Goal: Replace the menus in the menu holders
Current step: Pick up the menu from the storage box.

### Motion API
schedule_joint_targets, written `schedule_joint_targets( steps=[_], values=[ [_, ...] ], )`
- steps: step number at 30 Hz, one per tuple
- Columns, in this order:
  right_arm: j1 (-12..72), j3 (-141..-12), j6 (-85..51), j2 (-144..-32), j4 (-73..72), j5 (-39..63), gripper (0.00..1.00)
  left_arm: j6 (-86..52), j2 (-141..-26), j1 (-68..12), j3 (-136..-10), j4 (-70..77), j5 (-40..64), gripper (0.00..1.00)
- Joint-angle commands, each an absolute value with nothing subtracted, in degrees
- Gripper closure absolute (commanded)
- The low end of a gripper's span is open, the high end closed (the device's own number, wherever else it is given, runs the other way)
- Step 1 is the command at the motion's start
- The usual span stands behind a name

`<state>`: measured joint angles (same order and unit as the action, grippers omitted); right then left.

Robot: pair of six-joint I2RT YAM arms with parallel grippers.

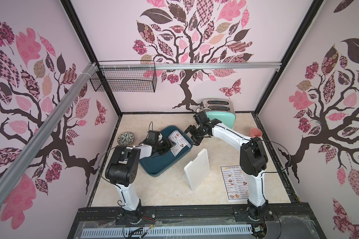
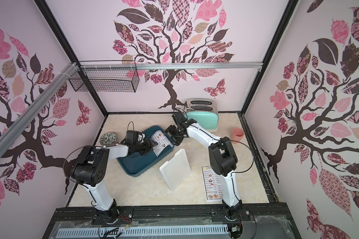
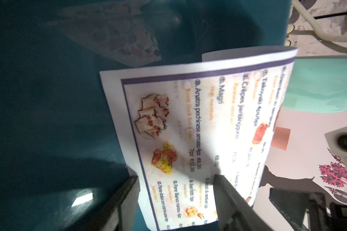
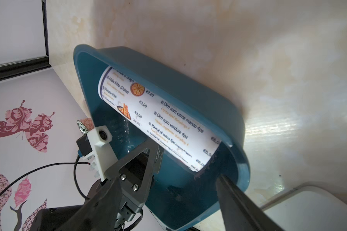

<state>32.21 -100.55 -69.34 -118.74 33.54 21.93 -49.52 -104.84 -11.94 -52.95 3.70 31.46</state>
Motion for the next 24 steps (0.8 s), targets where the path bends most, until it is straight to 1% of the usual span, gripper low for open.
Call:
schedule_joint_targets(
  steps=[1, 15, 24],
  values=[
    [32.70, -100.71, -70.66, -119.79, 32.74, 22.94, 0.18, -49.50, -106.26, -12.18, -53.11, 2.55, 31.11, 0.35],
    [33.40, -100.18, -70.49, -122.93, 31.26, 20.75, 0.12, -49.83, -105.97, -12.18, -53.08, 2.61, 30.94, 0.35],
    [33.66, -97.58, -70.78, -124.02, 22.72, 21.32, 0.04, -49.92, -106.25, -12.16, -53.37, 2.55, 31.24, 0.35]
  ],
)
